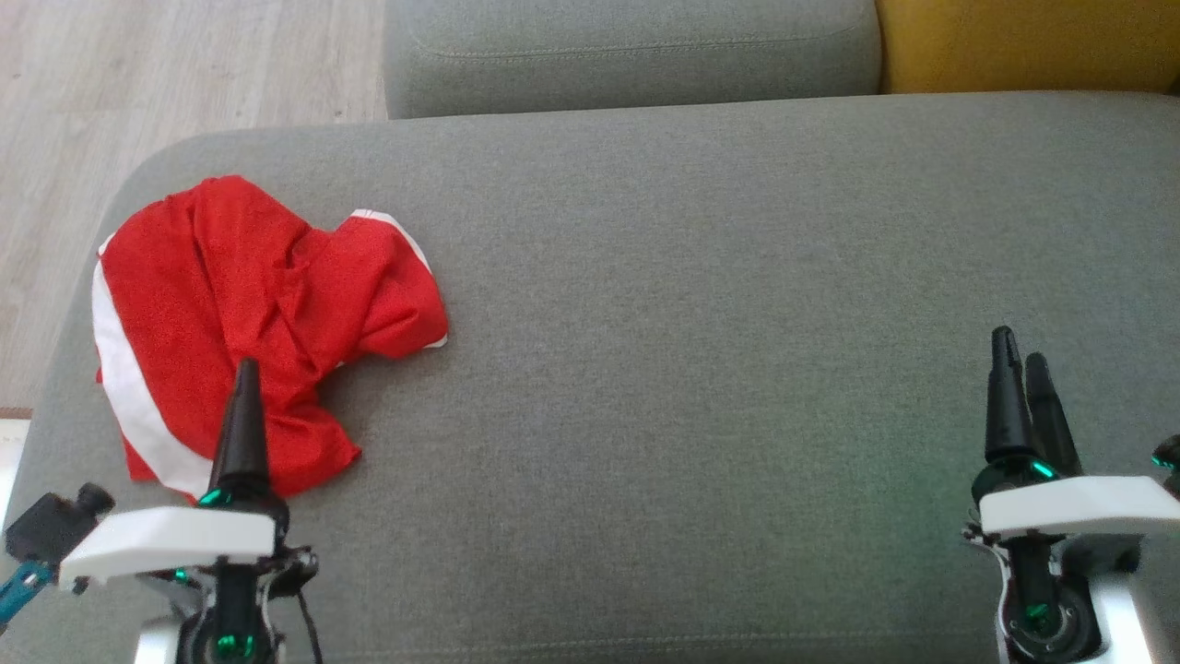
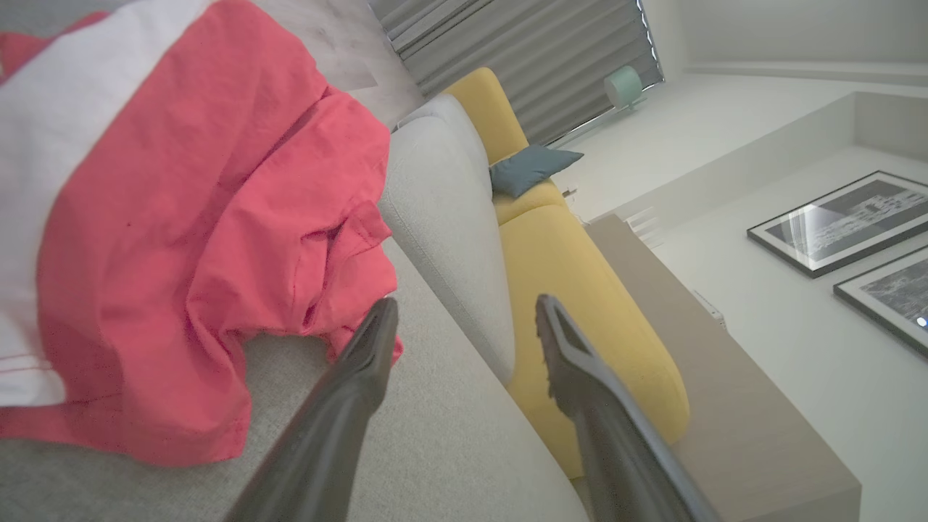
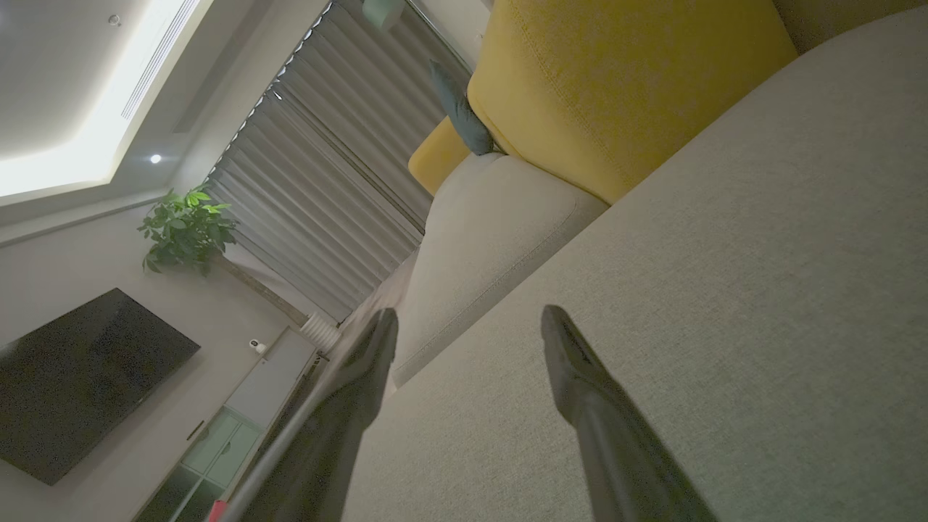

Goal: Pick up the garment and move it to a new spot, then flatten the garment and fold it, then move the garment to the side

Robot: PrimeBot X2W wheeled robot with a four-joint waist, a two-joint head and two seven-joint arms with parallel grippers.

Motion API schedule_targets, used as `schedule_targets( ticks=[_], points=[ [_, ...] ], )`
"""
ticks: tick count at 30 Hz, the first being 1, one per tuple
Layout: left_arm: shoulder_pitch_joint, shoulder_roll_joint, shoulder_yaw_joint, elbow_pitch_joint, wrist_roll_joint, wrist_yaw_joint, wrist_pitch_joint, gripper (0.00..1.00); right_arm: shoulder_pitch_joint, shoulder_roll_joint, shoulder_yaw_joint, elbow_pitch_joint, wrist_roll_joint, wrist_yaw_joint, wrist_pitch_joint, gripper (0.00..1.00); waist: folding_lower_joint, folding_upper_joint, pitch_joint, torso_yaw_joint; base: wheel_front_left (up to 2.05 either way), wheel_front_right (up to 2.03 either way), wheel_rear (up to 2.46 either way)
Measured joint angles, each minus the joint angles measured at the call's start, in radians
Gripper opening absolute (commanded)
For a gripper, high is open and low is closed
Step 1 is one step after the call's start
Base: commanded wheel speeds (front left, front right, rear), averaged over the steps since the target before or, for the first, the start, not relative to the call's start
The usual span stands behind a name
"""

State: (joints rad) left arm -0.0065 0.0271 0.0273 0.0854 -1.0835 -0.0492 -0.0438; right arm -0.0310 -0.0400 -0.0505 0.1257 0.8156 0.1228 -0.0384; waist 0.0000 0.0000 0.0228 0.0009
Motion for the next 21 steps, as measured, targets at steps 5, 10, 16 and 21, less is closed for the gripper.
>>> schedule_targets(
  ticks=[5, 10, 16, 21],
  points=[
    [0.000, 0.000, -0.029, -0.016, 0.087, 0.017, -0.011, 1.00, 0.000, 0.000, 0.005, -0.007, -0.066, 0.000, -0.014, 1.00, 0.0000, 0.0000, 0.001, -0.001, 0.00, 0.00, 0.00],
    [0.000, 0.001, -0.062, -0.027, 0.184, 0.041, -0.022, 1.00, 0.000, 0.000, 0.014, -0.012, -0.149, 0.000, -0.027, 1.00, 0.0000, 0.0000, 0.003, 0.000, 0.00, 0.00, 0.00],
    [-0.001, 0.002, -0.098, -0.033, 0.278, 0.042, -0.039, 1.00, 0.000, 0.000, 0.020, -0.020, -0.230, 0.000, -0.042, 1.00, 0.0000, 0.0000, 0.004, 0.000, 0.00, 0.00, 0.00],
    [-0.002, 0.005, -0.139, -0.041, 0.389, 0.049, -0.056, 1.00, 0.000, 0.000, 0.029, -0.038, -0.298, 0.000, -0.055, 1.00, 0.0000, 0.0000, 0.006, -0.002, 0.00, 0.00, 0.00]
  ],
)
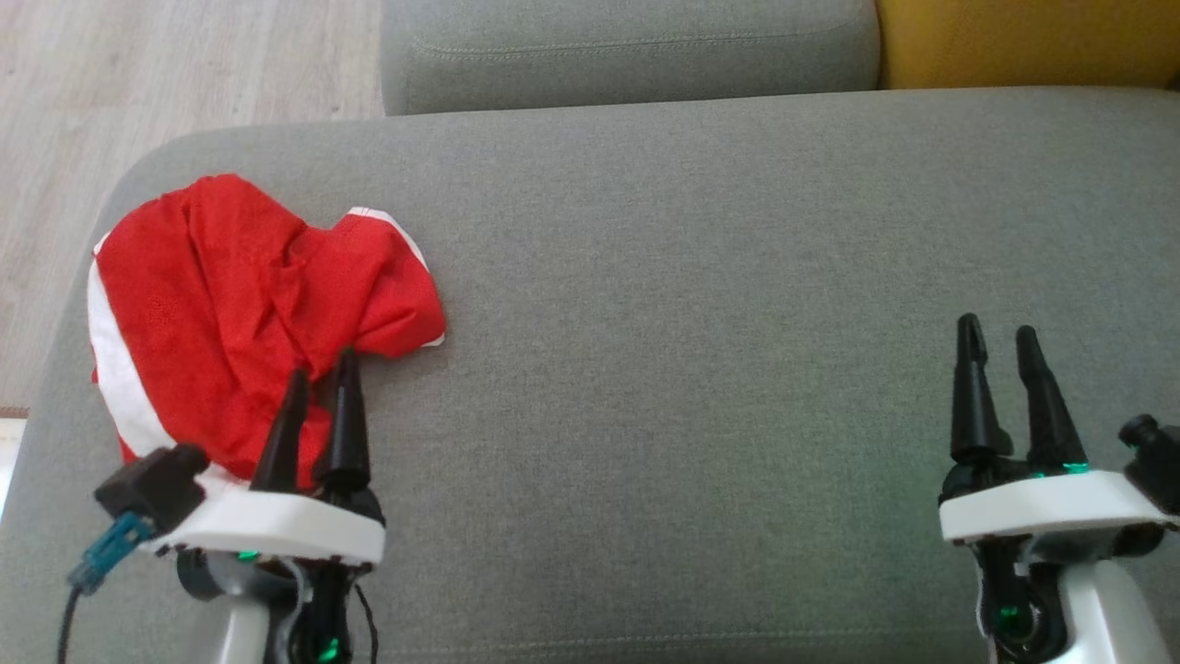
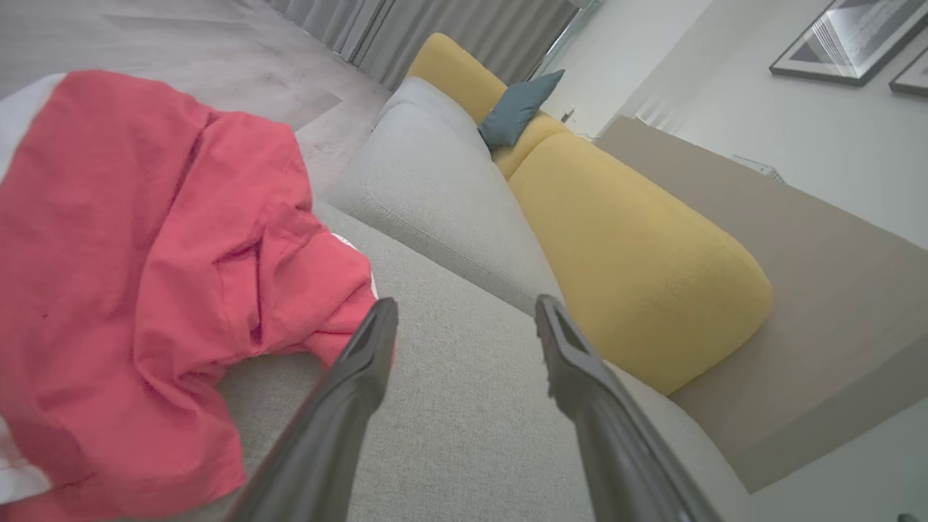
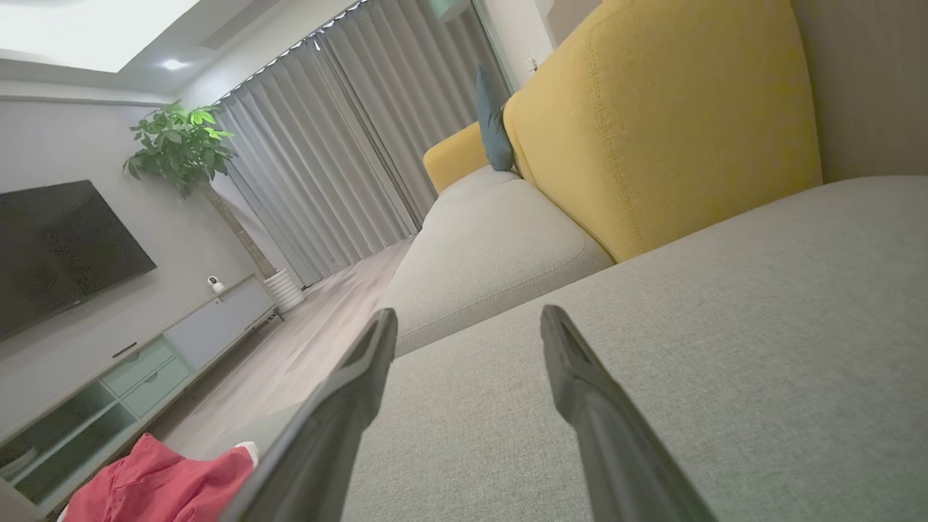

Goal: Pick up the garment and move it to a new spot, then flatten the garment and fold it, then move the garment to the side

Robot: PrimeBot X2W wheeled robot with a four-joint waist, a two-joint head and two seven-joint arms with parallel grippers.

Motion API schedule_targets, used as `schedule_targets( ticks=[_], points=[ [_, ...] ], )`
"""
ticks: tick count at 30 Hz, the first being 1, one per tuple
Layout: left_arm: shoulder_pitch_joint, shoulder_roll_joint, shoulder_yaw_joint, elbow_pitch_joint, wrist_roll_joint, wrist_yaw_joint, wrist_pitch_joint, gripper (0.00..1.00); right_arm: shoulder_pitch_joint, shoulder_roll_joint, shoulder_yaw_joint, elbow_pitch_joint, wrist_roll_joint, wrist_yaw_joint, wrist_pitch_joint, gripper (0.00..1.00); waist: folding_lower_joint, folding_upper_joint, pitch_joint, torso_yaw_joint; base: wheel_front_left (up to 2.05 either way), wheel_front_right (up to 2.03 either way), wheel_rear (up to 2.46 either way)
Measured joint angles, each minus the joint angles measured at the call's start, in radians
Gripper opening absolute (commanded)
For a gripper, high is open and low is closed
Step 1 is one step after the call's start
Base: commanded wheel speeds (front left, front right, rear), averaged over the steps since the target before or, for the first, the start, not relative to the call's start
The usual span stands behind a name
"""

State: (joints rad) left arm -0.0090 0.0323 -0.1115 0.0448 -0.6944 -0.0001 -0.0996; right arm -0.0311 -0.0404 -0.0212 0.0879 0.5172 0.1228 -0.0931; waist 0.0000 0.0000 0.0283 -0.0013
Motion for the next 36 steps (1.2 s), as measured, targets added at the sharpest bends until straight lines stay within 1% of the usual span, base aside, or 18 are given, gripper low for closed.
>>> schedule_targets(
  ticks=[3, 5, 9, 15, 20, 21, 24, 29, 33, 36],
  points=[
    [-0.003, 0.004, -0.023, -0.011, 0.055, 0.011, -0.008, 1.00, 0.000, 0.000, 0.011, -0.006, -0.038, 0.000, -0.008, 1.00, 0.0000, 0.0000, 0.001, -0.004, 0.00, 0.00, 0.00],
    [-0.007, 0.016, -0.046, -0.016, 0.093, 0.025, -0.012, 1.00, 0.000, 0.000, 0.014, -0.011, -0.064, 0.000, -0.014, 1.00, 0.0000, 0.0000, 0.002, -0.007, 0.00, 0.00, 0.00],
    [-0.021, 0.036, -0.080, -0.032, 0.156, 0.060, -0.022, 1.00, 0.000, 0.000, 0.021, -0.017, -0.121, 0.000, -0.027, 1.00, 0.0000, 0.0000, 0.004, -0.014, 0.00, 0.00, 0.00],
    [-0.025, 0.071, -0.140, -0.054, 0.238, 0.124, -0.040, 1.00, 0.000, 0.000, 0.037, -0.032, -0.203, 0.000, -0.046, 1.00, 0.0000, 0.0000, 0.007, -0.026, 0.00, 0.00, 0.00],
    [-0.048, 0.104, -0.204, -0.057, 0.305, 0.160, -0.054, 1.00, 0.000, -0.001, 0.047, -0.045, -0.280, 0.000, -0.057, 1.00, 0.0000, 0.0000, 0.006, -0.033, 0.00, 0.00, 0.00],
    [-0.051, 0.115, -0.232, -0.055, 0.327, 0.171, -0.062, 1.00, 0.000, -0.001, 0.051, -0.046, -0.314, 0.000, -0.064, 1.00, 0.0000, 0.0000, 0.005, -0.034, 0.00, 0.00, 0.00],
    [-0.057, 0.129, -0.268, -0.051, 0.364, 0.191, -0.071, 1.00, 0.000, -0.001, 0.056, -0.054, -0.364, 0.000, -0.075, 1.00, 0.0000, 0.0000, 0.004, -0.036, 0.00, 0.00, 0.00],
    [-0.062, 0.157, -0.319, -0.049, 0.431, 0.238, -0.084, 1.00, 0.000, -0.001, 0.066, -0.069, -0.440, 0.000, -0.089, 1.00, 0.0000, 0.0000, 0.004, -0.037, 0.00, 0.00, 0.00],
    [-0.077, 0.165, -0.349, -0.065, 0.470, 0.284, -0.096, 1.00, 0.000, -0.001, 0.071, -0.082, -0.468, 0.000, -0.102, 1.00, 0.0000, 0.0000, 0.005, -0.038, 0.00, 0.00, 0.00],
    [-0.085, 0.163, -0.354, -0.095, 0.469, 0.303, -0.106, 1.00, 0.001, -0.001, 0.069, -0.082, -0.441, 0.000, -0.110, 1.00, 0.0000, 0.0000, 0.007, -0.036, 0.00, 0.00, 0.00]
  ],
)
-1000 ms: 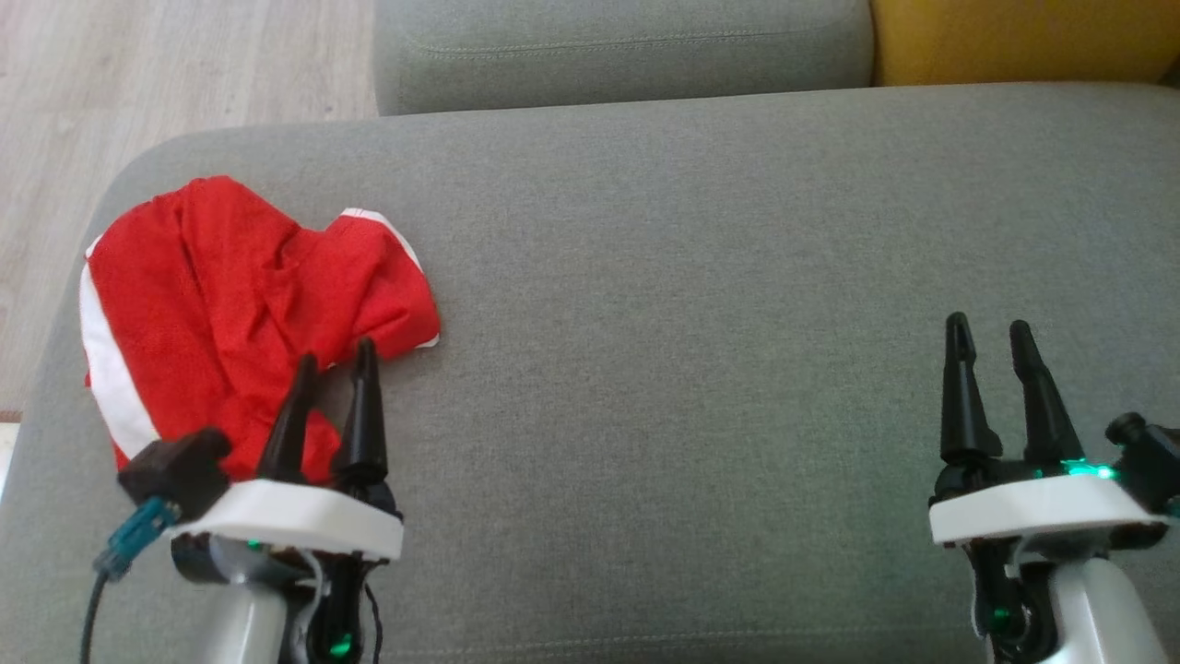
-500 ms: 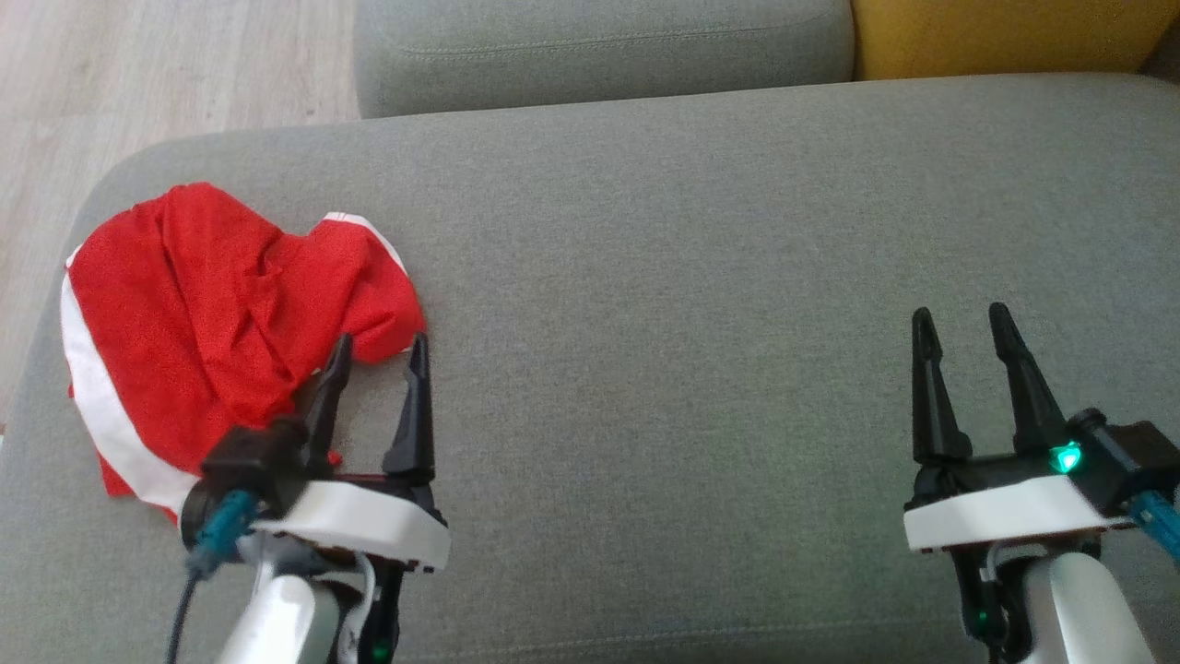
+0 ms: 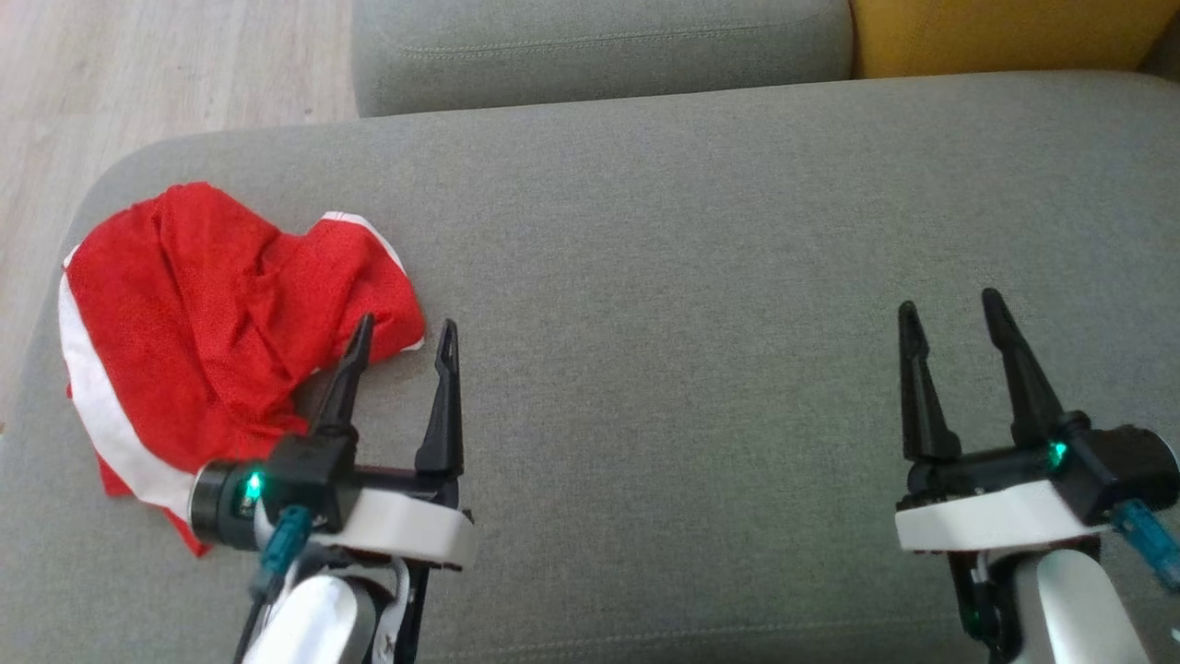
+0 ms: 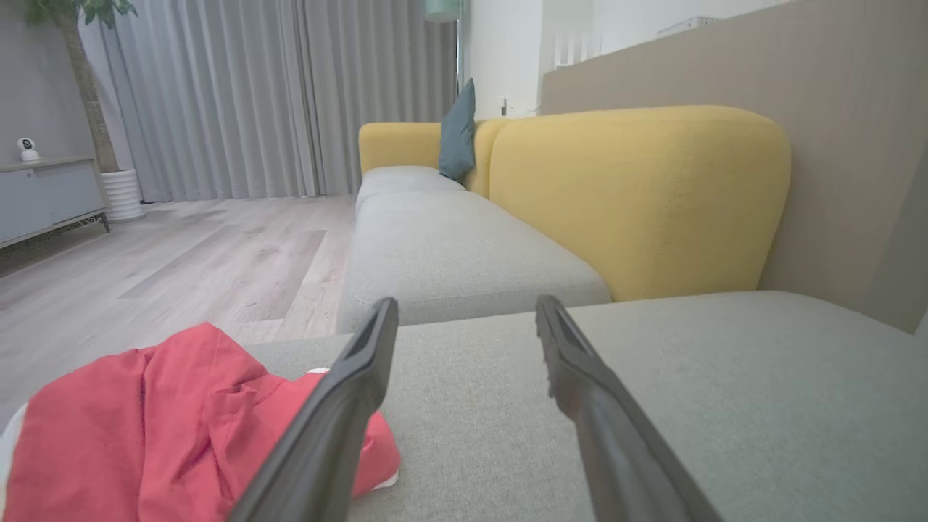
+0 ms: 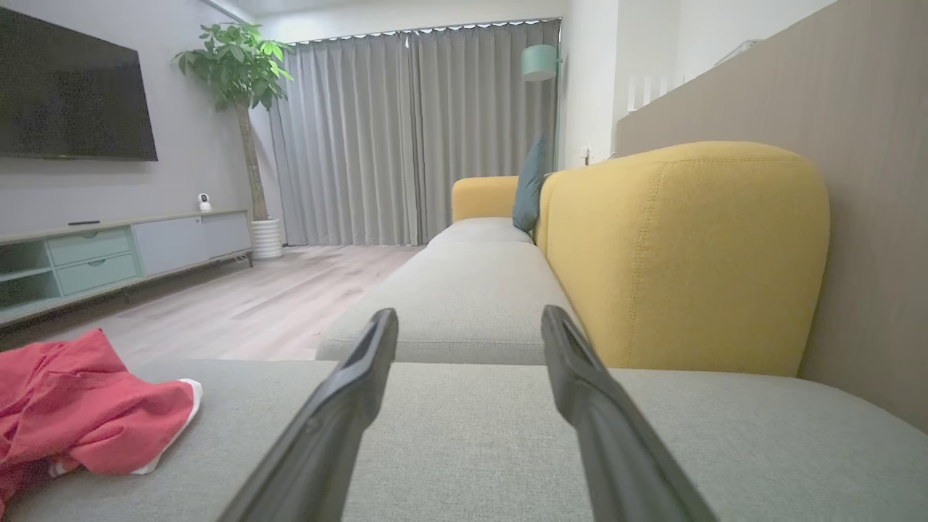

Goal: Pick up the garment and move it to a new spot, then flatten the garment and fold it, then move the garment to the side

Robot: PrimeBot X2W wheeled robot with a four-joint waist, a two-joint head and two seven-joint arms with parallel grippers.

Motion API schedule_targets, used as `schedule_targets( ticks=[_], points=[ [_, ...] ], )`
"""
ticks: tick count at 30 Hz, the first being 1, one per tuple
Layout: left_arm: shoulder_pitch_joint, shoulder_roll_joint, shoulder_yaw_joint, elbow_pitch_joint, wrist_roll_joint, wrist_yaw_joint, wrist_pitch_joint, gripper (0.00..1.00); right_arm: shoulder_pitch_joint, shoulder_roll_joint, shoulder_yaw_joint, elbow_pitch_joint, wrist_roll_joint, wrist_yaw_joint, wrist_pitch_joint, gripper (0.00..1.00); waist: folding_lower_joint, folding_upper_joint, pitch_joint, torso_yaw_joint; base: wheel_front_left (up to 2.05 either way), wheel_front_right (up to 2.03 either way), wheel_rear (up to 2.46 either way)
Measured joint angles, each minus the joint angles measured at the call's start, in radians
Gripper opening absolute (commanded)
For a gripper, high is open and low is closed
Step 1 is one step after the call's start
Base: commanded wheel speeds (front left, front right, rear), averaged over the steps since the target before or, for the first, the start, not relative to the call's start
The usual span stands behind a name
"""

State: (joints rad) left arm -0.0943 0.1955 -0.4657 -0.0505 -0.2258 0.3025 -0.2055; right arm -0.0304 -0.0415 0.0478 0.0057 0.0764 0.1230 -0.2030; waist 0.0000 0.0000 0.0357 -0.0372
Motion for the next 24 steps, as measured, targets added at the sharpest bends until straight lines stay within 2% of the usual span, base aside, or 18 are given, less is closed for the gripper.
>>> schedule_targets(
  ticks=[5, 12, 18, 24],
  points=[
    [0.009, -0.035, 0.063, -0.029, -0.042, -0.011, -0.016, 1.00, 0.002, -0.001, -0.013, 0.022, 0.084, 0.000, -0.012, 1.00, 0.0000, 0.0000, 0.000, 0.005, 0.00, 0.00, 0.00],
    [0.071, -0.089, 0.149, 0.005, -0.002, -0.112, -0.035, 1.00, 0.003, -0.001, -0.006, 0.103, 0.184, 0.000, -0.034, 1.00, 0.0000, 0.0000, -0.012, 0.008, 0.00, 0.00, 0.00],
    [0.095, -0.114, 0.164, 0.091, 0.080, -0.162, -0.044, 1.00, 0.003, -0.001, 0.010, 0.163, 0.184, 0.000, -0.045, 1.00, 0.0000, 0.0000, -0.020, 0.003, 0.00, 0.00, 0.00],
    [0.093, -0.132, 0.192, 0.095, 0.094, -0.181, -0.044, 1.00, 0.003, -0.001, 0.011, 0.175, 0.185, 0.000, -0.045, 1.00, 0.0000, 0.0000, -0.022, 0.002, 0.00, 0.00, 0.00]
  ],
)
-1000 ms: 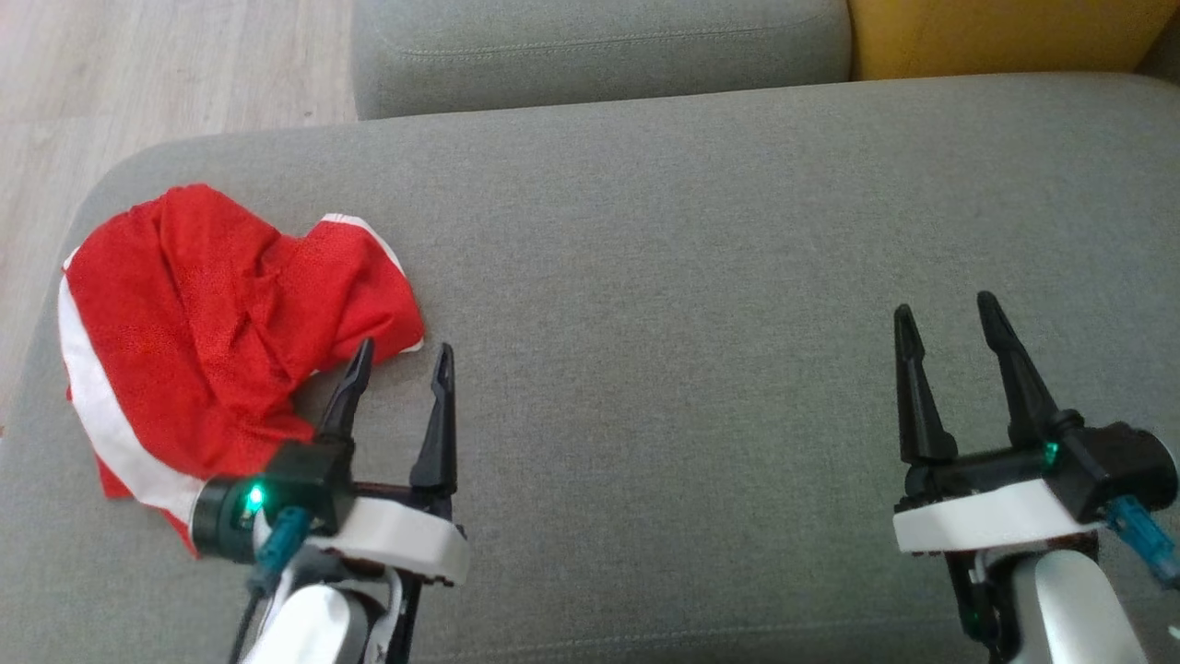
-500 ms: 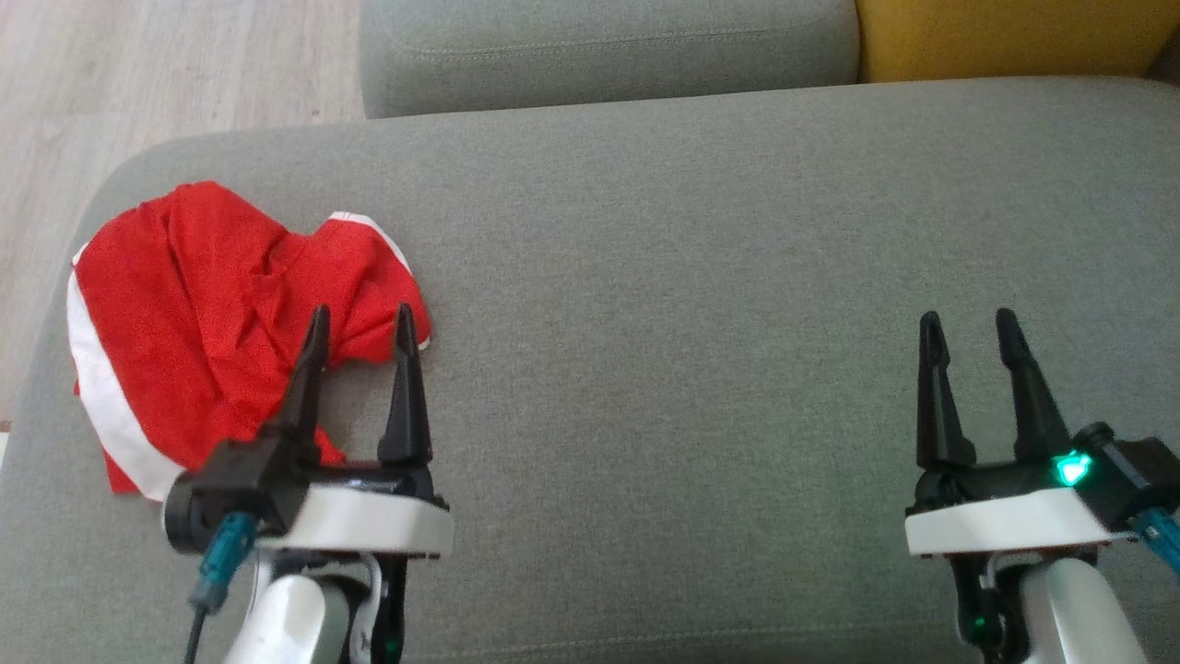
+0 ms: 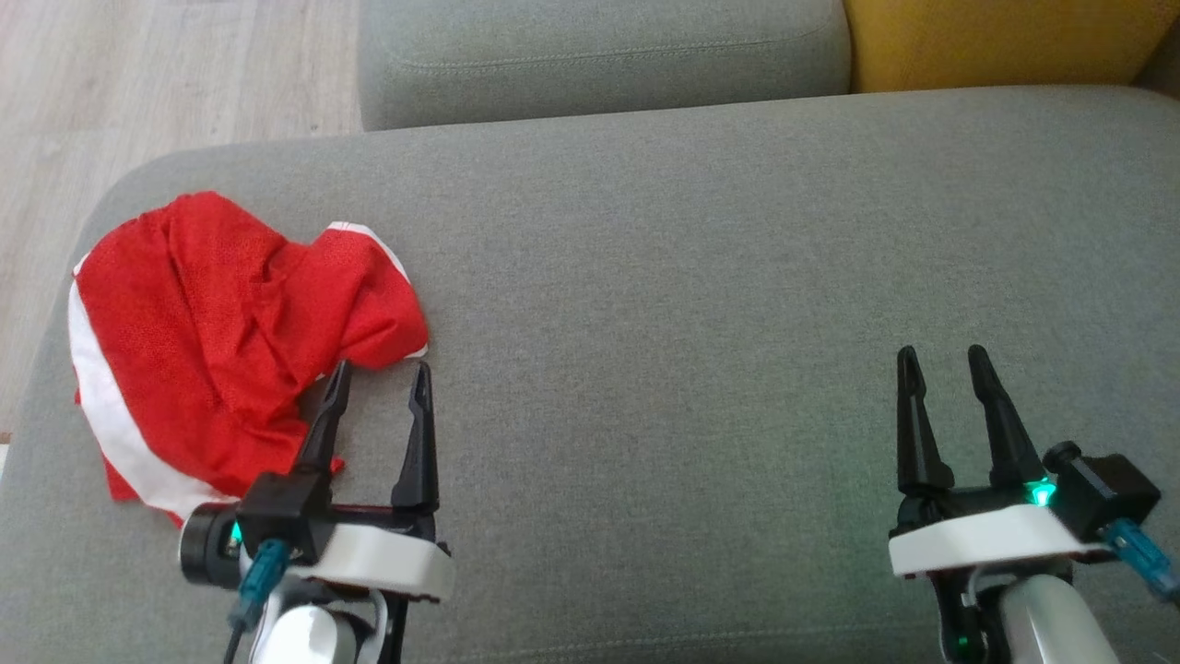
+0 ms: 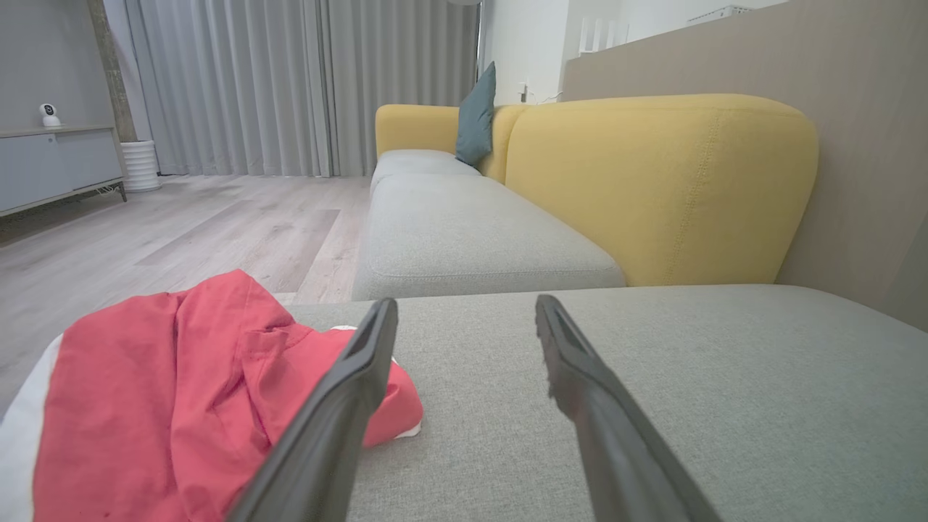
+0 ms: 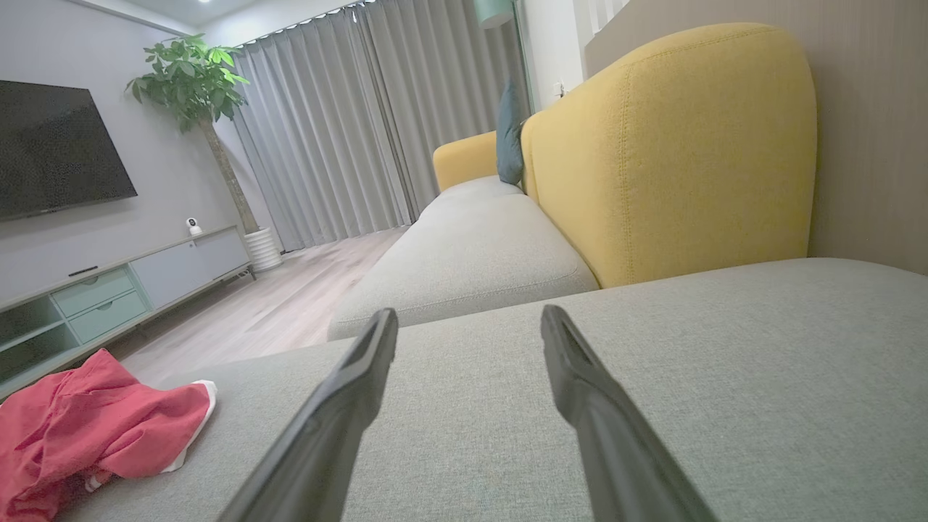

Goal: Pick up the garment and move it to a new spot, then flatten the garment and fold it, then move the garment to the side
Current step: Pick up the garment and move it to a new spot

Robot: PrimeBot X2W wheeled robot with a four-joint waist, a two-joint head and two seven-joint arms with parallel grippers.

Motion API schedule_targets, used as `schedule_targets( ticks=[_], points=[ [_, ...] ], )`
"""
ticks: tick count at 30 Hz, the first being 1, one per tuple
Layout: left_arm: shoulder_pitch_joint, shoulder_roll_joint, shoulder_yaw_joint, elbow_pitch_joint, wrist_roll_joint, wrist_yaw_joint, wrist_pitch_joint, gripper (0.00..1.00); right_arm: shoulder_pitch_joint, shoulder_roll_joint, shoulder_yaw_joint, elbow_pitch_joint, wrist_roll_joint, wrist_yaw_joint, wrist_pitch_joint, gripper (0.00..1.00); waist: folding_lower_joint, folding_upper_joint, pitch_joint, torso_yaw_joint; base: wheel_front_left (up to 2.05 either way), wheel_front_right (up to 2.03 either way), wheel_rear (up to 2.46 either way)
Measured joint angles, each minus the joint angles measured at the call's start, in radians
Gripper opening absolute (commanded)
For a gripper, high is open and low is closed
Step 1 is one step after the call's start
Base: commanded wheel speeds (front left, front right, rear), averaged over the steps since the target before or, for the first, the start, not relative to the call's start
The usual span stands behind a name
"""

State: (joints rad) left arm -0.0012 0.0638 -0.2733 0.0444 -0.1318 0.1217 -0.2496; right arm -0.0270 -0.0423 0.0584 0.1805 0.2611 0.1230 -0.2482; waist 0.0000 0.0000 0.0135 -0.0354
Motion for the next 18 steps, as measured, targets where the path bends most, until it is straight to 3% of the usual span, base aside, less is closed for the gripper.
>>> schedule_targets(
  ticks=[8, 18],
  points=[
    [0.000, -0.008, 0.022, 0.000, 0.016, -0.017, 0.000, 1.00, 0.000, 0.000, 0.000, 0.007, 0.000, 0.000, -0.002, 1.00, 0.0000, 0.0000, -0.006, 0.017, 0.00, 0.00, 0.00],
    [0.001, -0.010, 0.037, -0.001, 0.024, -0.016, 0.000, 1.00, 0.001, 0.000, 0.025, 0.017, 0.002, 0.000, -0.003, 1.00, 0.0000, 0.0000, -0.023, 0.090, 0.00, 0.00, 0.00]
  ],
)
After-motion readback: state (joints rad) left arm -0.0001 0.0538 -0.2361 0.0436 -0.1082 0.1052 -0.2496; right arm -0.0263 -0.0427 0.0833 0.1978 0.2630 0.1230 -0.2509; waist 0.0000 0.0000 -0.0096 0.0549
